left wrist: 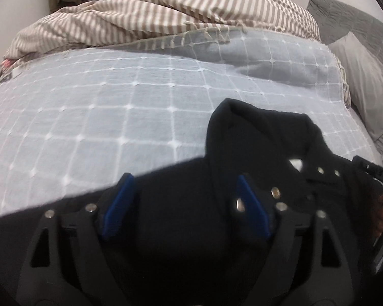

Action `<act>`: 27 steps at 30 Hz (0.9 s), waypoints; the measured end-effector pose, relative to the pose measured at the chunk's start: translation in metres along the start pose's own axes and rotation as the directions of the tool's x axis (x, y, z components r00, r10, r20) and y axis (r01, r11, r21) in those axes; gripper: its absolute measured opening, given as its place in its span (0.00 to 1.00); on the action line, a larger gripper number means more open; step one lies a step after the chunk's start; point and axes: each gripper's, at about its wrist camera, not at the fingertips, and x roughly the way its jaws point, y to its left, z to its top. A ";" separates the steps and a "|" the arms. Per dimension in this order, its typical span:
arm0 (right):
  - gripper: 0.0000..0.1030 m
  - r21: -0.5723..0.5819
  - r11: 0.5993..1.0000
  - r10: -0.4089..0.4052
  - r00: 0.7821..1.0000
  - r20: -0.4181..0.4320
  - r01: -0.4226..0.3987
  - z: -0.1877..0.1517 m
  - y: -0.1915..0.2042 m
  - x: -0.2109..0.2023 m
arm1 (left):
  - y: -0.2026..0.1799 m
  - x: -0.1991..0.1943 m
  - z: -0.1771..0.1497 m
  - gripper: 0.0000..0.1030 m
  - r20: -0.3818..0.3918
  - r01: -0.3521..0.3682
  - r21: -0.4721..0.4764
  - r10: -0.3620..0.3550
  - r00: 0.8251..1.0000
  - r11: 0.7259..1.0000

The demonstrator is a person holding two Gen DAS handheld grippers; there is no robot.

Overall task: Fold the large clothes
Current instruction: 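Lower the collar onto the bed and open both tools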

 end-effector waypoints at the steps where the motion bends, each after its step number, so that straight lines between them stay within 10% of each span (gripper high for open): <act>1: 0.61 0.006 1.000 0.003 1.000 0.002 -0.003 -0.006 0.001 -0.011 | 0.003 -0.011 -0.004 0.85 -0.003 -0.002 -0.003 0.002 1.000 1.000; 10: 0.78 -0.039 0.999 -0.036 0.999 -0.007 0.036 -0.083 0.028 -0.133 | 0.044 -0.123 -0.077 0.98 -0.038 -0.148 -0.028 0.147 0.988 0.989; 17: 0.80 -0.064 0.994 -0.091 0.996 -0.017 0.090 -0.123 0.037 -0.181 | 0.112 -0.174 -0.125 0.99 -0.101 -0.123 -0.178 0.106 0.989 0.976; 27: 0.80 -0.077 0.997 -0.026 1.000 0.004 0.026 -0.178 0.040 -0.191 | 0.241 -0.193 -0.208 0.99 -0.135 -0.208 -0.482 0.163 0.977 0.851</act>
